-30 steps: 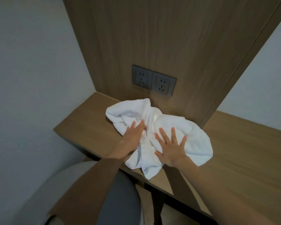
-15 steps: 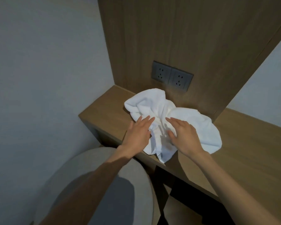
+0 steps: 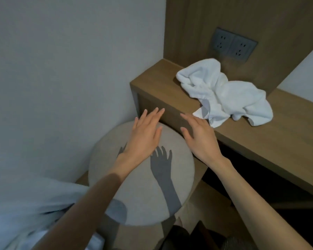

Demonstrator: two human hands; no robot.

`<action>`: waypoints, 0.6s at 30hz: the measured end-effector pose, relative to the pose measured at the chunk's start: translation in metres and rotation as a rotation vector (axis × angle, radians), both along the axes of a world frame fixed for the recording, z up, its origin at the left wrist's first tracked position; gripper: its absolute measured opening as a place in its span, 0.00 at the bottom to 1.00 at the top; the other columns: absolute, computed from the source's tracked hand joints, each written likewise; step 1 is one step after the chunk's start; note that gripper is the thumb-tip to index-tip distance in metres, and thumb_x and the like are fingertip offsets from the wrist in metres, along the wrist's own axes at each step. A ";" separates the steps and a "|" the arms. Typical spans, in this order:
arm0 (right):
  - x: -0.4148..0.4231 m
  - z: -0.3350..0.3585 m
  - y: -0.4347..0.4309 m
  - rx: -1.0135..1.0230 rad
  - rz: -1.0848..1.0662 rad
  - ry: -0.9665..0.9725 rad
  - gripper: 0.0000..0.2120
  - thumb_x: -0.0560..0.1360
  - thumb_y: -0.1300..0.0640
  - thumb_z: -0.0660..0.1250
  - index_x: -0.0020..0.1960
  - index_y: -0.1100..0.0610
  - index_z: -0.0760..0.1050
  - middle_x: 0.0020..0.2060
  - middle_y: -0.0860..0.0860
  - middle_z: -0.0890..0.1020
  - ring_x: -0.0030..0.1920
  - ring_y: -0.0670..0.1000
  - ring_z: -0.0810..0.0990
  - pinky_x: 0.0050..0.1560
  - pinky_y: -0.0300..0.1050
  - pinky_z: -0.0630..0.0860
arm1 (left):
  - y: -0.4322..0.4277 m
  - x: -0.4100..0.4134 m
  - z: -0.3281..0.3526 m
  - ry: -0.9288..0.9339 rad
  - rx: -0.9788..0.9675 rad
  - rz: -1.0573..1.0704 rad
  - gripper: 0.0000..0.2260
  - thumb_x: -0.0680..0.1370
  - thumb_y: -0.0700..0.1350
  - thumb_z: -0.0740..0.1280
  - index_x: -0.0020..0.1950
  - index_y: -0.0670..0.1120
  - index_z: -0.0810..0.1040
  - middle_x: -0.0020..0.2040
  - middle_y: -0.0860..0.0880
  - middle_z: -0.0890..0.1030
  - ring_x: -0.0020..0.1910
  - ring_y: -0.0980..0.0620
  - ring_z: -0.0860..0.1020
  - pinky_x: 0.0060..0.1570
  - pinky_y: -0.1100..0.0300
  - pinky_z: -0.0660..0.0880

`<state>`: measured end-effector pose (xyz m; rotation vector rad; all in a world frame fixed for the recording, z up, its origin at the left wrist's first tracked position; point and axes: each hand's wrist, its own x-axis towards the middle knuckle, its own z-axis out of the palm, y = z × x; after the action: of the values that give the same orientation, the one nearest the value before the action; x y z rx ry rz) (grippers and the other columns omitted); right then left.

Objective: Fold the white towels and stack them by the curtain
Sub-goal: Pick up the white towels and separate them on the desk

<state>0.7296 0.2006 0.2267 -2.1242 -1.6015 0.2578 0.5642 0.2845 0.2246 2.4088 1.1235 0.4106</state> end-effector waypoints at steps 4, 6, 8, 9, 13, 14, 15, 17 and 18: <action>-0.077 -0.018 -0.026 -0.009 0.021 -0.003 0.20 0.80 0.52 0.59 0.72 0.51 0.66 0.68 0.48 0.72 0.69 0.50 0.67 0.69 0.50 0.65 | -0.036 -0.081 -0.013 0.026 0.011 0.013 0.23 0.83 0.46 0.55 0.77 0.50 0.55 0.77 0.50 0.58 0.77 0.47 0.53 0.75 0.47 0.51; -0.120 -0.032 -0.042 -0.024 0.054 0.011 0.20 0.80 0.52 0.60 0.72 0.51 0.66 0.68 0.48 0.72 0.68 0.51 0.68 0.68 0.50 0.65 | -0.056 -0.128 -0.025 0.041 0.003 0.023 0.23 0.83 0.46 0.55 0.77 0.49 0.56 0.77 0.48 0.59 0.77 0.46 0.54 0.74 0.48 0.52; -0.146 -0.043 -0.056 -0.047 0.069 0.024 0.20 0.80 0.51 0.60 0.72 0.50 0.66 0.68 0.48 0.72 0.68 0.51 0.68 0.68 0.51 0.66 | -0.072 -0.159 -0.035 0.038 0.003 0.041 0.23 0.83 0.46 0.56 0.77 0.48 0.56 0.77 0.47 0.60 0.77 0.46 0.55 0.75 0.49 0.51; -0.166 -0.050 -0.065 -0.050 0.084 0.026 0.20 0.80 0.52 0.60 0.71 0.50 0.66 0.67 0.48 0.73 0.67 0.51 0.69 0.67 0.51 0.66 | -0.084 -0.182 -0.041 0.035 -0.009 0.061 0.23 0.83 0.46 0.56 0.77 0.48 0.57 0.76 0.47 0.60 0.76 0.46 0.55 0.75 0.50 0.50; -0.245 -0.066 -0.098 -0.087 0.140 0.029 0.20 0.80 0.53 0.61 0.71 0.51 0.67 0.66 0.50 0.73 0.66 0.52 0.70 0.65 0.51 0.68 | -0.126 -0.268 -0.063 0.045 -0.027 0.130 0.23 0.82 0.45 0.58 0.76 0.47 0.59 0.75 0.45 0.63 0.75 0.43 0.58 0.73 0.45 0.57; -0.264 -0.069 -0.105 -0.099 0.161 0.015 0.20 0.80 0.54 0.61 0.71 0.52 0.67 0.66 0.50 0.74 0.66 0.52 0.70 0.65 0.51 0.69 | -0.136 -0.288 -0.067 0.042 -0.044 0.157 0.22 0.82 0.45 0.58 0.76 0.47 0.60 0.75 0.45 0.63 0.75 0.43 0.59 0.72 0.45 0.58; -0.283 -0.070 -0.112 -0.113 0.187 0.003 0.20 0.80 0.55 0.61 0.71 0.53 0.67 0.66 0.50 0.74 0.65 0.53 0.70 0.64 0.51 0.69 | -0.146 -0.307 -0.071 0.036 -0.062 0.191 0.22 0.82 0.45 0.58 0.76 0.48 0.60 0.75 0.46 0.63 0.75 0.44 0.59 0.72 0.45 0.59; -0.318 -0.074 -0.122 -0.133 0.262 -0.022 0.19 0.80 0.55 0.61 0.71 0.54 0.68 0.65 0.50 0.74 0.65 0.52 0.71 0.64 0.50 0.70 | -0.167 -0.345 -0.080 0.027 -0.093 0.275 0.22 0.82 0.45 0.57 0.76 0.48 0.61 0.75 0.47 0.63 0.75 0.45 0.60 0.72 0.45 0.59; -0.336 -0.076 -0.128 -0.148 0.307 -0.031 0.19 0.80 0.55 0.60 0.70 0.54 0.68 0.65 0.50 0.75 0.65 0.52 0.71 0.64 0.49 0.70 | -0.178 -0.363 -0.085 0.026 -0.110 0.317 0.21 0.82 0.45 0.57 0.76 0.48 0.61 0.75 0.46 0.64 0.74 0.44 0.61 0.71 0.45 0.60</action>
<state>0.3939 0.0727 0.1504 -1.9874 -1.9807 0.4574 0.2014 0.1065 0.1391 2.1515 1.5055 0.4065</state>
